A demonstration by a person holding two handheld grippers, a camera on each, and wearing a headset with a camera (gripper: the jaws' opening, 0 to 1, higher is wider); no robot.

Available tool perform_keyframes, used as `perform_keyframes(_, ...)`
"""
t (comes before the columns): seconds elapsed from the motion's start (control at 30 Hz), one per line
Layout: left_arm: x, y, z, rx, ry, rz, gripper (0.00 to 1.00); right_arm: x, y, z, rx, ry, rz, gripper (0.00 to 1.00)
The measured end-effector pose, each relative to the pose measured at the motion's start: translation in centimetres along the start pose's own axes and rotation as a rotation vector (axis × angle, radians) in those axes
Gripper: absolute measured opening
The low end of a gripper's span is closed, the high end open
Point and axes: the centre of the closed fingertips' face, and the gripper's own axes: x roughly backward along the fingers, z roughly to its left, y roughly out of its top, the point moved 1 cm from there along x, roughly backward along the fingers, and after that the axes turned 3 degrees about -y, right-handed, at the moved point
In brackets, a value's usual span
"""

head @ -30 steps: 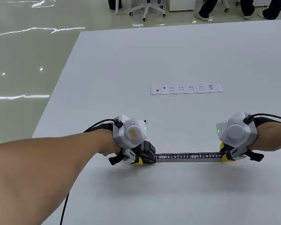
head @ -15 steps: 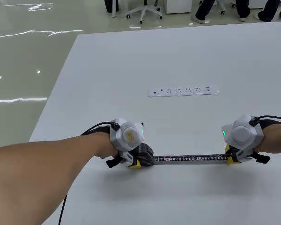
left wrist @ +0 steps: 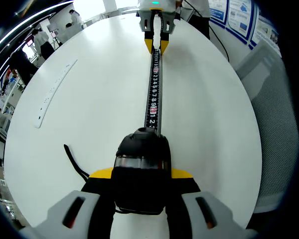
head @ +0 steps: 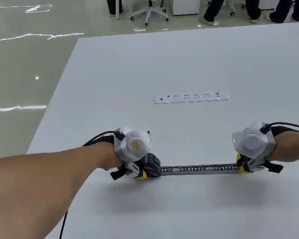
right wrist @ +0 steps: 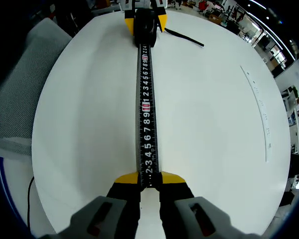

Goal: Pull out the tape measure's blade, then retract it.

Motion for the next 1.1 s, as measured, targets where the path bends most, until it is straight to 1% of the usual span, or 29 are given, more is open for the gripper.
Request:
perform_keyframes(0.2, 0.0, 0.0, 0.0, -0.003, -0.003, 0.003, 0.34, -0.2, 0.2, 0.1, 0.004, -0.004, 0.003, 0.13)
perform_keyframes(0.47, 0.0, 0.0, 0.0, -0.004, -0.005, 0.0, 0.34, -0.4, 0.1, -0.2, -0.034, -0.035, -0.019, 0.13)
perform_keyframes(0.57, 0.0, 0.0, 0.0, 0.001, -0.006, -0.013, 0.34, -0.4, 0.2, -0.1, -0.049, -0.039, -0.029, 0.12)
perform_keyframes(0.83, -0.1, 0.1, 0.0, -0.011, -0.01, -0.007, 0.35, -0.3, 0.6, 0.1, -0.037, -0.04, -0.022, 0.12)
perform_keyframes(0.9, -0.1, 0.1, 0.1, -0.011, -0.005, -0.013, 0.35, -0.3, 0.7, 0.0, -0.029, -0.041, -0.028, 0.12)
perform_keyframes(0.97, -0.1, 0.1, 0.1, -0.009, -0.001, -0.017, 0.35, -0.3, 0.9, 0.0, -0.04, -0.04, -0.036, 0.12)
perform_keyframes(1.1, -0.1, 0.1, 0.0, -0.01, -0.006, -0.012, 0.35, -0.3, 1.3, 0.1, -0.034, -0.039, -0.031, 0.12)
